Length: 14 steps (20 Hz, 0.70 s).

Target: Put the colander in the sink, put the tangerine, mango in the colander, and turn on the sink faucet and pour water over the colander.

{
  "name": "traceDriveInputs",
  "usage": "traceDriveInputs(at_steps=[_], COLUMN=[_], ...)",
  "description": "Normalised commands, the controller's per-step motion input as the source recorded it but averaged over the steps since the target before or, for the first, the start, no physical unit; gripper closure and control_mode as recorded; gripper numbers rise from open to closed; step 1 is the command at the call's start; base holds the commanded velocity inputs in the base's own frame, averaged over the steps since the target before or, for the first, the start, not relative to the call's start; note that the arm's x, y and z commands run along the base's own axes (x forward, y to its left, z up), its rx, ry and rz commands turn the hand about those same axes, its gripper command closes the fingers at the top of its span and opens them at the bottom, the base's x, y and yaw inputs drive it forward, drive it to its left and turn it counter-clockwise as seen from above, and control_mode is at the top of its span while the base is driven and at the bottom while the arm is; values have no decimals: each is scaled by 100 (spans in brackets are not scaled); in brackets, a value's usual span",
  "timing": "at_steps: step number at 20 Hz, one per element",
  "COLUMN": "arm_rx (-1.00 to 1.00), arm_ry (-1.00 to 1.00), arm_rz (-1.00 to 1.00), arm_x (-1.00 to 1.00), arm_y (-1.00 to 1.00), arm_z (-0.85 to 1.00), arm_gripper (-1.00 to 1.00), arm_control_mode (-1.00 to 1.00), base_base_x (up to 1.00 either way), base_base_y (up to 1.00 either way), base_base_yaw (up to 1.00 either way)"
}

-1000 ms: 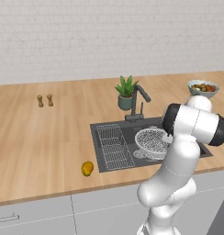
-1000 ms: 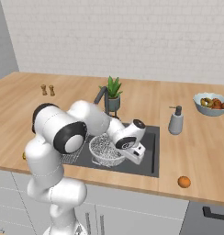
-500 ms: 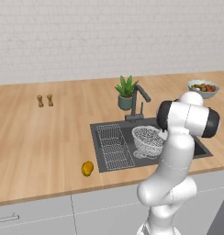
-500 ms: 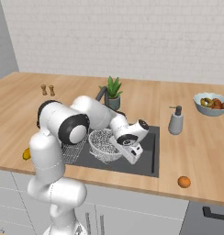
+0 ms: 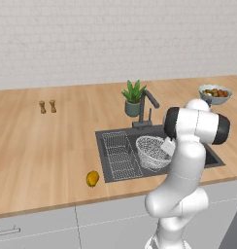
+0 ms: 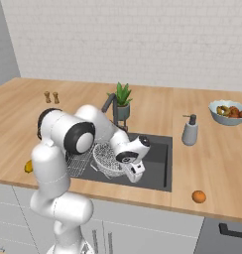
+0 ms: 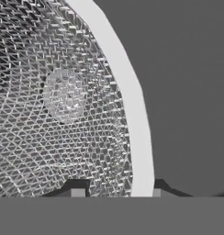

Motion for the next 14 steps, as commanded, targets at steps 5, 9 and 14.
traceDriveInputs(at_steps=[5, 9, 14], arm_rx=[-1, 0, 0], arm_ry=[5, 0, 0], arm_rz=[-14, -12, -11], arm_x=[-2, 0, 0], arm_y=[0, 0, 5], arm_z=[-58, -47, -27], arm_gripper=[100, 100, 100], arm_control_mode=[-100, -100, -100], base_base_x=[0, 0, 0], base_base_y=[0, 0, 0], base_base_yaw=[0, 0, 0])
